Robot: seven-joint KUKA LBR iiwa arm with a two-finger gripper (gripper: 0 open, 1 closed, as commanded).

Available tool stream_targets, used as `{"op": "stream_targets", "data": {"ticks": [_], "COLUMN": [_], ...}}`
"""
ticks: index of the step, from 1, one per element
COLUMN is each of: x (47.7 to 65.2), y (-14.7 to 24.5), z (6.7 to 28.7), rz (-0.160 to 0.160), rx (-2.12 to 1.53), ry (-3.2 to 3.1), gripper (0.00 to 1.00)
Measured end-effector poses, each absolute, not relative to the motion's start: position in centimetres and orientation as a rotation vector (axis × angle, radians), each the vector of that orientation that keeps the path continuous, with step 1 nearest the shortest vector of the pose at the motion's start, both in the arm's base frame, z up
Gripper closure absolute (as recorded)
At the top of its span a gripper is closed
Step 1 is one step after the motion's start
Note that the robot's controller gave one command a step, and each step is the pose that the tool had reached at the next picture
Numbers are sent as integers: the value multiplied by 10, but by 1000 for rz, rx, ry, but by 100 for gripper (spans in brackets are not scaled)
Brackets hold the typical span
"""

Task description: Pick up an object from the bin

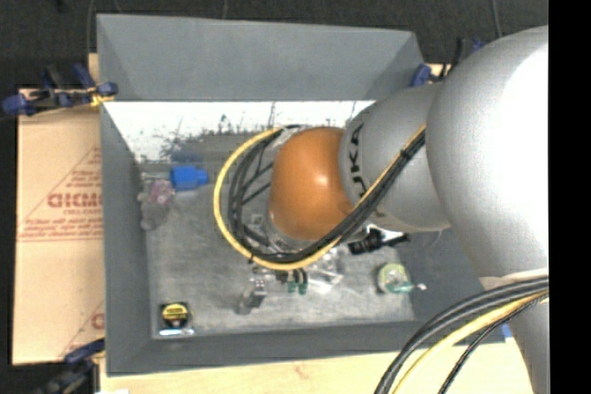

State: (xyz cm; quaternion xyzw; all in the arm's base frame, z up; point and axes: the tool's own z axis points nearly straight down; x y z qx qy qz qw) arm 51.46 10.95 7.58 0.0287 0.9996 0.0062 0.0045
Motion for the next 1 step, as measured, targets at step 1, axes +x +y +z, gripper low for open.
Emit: {"op": "stream_targets", "data": {"ticks": [1], "x": [536], "y": [74], "z": [76], "rz": [19], "rx": [329], "ry": [3120], "gripper": [0]}}
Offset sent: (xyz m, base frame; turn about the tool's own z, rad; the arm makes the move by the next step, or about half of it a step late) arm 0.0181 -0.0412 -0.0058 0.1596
